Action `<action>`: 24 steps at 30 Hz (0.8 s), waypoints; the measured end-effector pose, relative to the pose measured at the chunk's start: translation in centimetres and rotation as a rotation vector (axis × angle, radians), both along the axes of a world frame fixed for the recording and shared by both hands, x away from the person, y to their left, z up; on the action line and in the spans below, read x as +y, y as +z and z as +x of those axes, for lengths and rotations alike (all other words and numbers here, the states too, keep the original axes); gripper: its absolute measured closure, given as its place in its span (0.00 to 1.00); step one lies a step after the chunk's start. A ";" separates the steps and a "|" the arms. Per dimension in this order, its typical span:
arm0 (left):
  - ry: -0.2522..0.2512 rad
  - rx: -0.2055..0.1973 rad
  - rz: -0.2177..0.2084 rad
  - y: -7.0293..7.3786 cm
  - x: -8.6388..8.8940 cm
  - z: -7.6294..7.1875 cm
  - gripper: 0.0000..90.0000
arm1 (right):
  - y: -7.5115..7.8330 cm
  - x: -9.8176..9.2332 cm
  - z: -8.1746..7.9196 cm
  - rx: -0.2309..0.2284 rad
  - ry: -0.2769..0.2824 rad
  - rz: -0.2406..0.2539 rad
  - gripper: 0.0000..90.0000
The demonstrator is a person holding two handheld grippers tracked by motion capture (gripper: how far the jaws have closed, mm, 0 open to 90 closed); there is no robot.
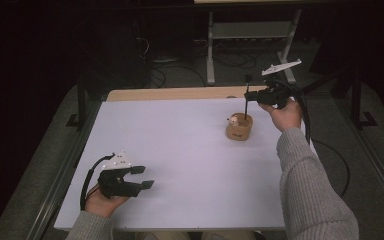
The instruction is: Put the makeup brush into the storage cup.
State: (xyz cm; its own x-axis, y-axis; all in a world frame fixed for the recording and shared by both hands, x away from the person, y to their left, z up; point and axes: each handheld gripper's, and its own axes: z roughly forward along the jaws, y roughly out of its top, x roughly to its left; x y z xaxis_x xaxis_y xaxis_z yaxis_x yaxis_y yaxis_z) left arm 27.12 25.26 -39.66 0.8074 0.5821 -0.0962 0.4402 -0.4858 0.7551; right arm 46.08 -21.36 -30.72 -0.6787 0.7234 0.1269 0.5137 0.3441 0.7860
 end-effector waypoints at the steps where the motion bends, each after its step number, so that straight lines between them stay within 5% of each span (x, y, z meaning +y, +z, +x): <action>1: 0.001 0.002 0.001 0.0 0.0 0.0 0.42 | -0.1 0.0 0.1 -0.007 0.002 0.000 0.94; 24: 0.002 -0.004 -0.003 0.0 0.0 0.0 0.42 | -2.3 0.1 0.3 -0.001 -0.016 0.016 0.94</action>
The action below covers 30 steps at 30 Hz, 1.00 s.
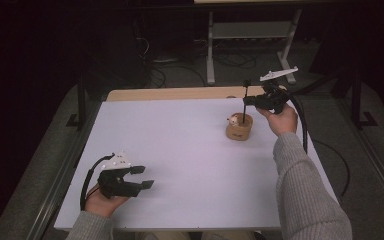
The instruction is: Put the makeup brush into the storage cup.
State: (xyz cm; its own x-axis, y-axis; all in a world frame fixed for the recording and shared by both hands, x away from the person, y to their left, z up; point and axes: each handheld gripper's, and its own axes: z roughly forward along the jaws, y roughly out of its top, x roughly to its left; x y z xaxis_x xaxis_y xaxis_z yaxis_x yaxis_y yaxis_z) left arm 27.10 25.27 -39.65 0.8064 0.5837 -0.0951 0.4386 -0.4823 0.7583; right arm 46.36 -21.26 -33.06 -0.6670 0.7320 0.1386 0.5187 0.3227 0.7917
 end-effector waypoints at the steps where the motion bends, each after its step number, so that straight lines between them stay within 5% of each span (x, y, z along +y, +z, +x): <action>1: 0.000 0.001 -0.001 0.0 0.0 0.0 0.42 | -0.1 0.0 0.0 0.007 -0.005 0.004 0.94; 30: -0.004 0.008 -0.002 -0.1 -0.1 0.2 0.41 | -3.1 0.0 -0.2 0.047 -0.009 -0.004 0.94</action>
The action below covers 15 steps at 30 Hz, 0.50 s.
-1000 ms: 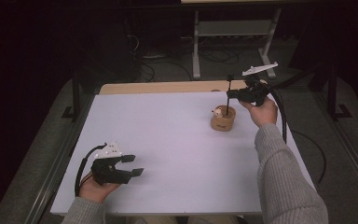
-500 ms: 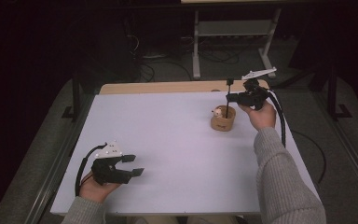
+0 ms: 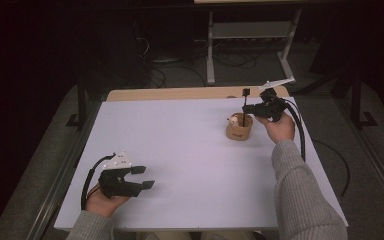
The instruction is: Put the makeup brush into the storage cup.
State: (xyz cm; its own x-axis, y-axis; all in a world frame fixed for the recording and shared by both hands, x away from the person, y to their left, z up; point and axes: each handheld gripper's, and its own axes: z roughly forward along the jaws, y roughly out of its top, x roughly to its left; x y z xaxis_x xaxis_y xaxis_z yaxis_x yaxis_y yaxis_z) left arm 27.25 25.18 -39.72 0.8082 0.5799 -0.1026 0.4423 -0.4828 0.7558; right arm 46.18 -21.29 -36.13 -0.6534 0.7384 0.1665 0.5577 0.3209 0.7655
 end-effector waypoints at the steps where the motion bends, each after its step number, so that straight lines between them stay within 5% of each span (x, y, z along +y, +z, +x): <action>1: -0.006 -0.004 0.007 0.0 0.0 0.0 0.41 | -0.1 0.0 0.0 0.009 0.000 0.004 0.94; 15: -0.001 0.001 0.004 -0.1 0.1 0.1 0.41 | -1.1 -0.3 0.0 0.040 -0.035 -0.004 0.85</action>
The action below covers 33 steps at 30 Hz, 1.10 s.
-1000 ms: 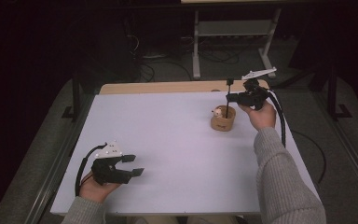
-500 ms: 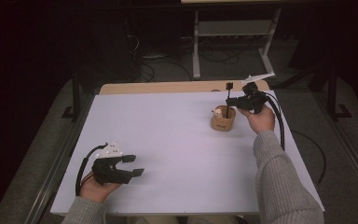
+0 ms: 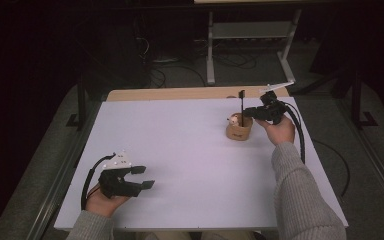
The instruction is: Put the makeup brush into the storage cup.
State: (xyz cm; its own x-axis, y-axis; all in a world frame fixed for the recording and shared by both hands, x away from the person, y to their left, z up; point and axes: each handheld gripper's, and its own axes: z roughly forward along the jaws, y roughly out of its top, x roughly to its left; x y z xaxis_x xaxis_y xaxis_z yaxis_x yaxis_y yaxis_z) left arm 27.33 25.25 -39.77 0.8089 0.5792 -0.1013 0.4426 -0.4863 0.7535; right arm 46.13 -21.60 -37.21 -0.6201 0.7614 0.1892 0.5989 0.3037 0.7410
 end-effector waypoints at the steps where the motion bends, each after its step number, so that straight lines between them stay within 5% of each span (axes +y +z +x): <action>1: 0.002 0.000 -0.003 0.0 -0.1 0.0 0.41 | 0.0 0.0 0.0 -0.004 0.001 -0.003 0.85; 33: 0.017 -0.003 0.002 0.1 0.2 0.1 0.39 | 1.3 -1.5 -3.1 -0.057 0.031 0.032 0.63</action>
State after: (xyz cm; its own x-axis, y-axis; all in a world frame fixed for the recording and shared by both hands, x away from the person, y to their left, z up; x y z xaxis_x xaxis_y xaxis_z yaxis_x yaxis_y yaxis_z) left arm 27.42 25.43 -39.71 0.7993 0.5931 -0.0972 0.4482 -0.4805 0.7538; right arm 43.04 -23.14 -35.93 -0.6534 0.7360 0.1772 0.5464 0.2965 0.7833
